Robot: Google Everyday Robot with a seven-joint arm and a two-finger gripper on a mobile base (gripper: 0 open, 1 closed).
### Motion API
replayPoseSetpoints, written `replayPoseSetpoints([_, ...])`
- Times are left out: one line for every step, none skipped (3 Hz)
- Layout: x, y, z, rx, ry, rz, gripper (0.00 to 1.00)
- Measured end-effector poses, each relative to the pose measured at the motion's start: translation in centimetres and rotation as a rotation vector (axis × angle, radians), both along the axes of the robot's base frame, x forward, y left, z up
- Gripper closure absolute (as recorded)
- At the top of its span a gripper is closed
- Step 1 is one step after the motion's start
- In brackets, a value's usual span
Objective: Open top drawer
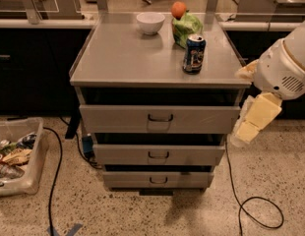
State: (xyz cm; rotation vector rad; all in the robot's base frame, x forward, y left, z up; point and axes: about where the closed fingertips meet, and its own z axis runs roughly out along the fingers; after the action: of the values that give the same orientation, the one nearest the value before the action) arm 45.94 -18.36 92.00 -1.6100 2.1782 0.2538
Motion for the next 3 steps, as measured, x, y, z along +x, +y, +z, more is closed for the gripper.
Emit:
replayPoseSetpoints([-0.1, 0.6, -0.7, 0.035, 0.002, -0.003, 0.00])
replayPoseSetpoints([0.6, 3.4, -3.7, 0.063, 0.014, 0.001, 0.00])
replayPoseSetpoints([3.2, 6.8, -7.0, 0.115, -0.015, -0.056, 0.00])
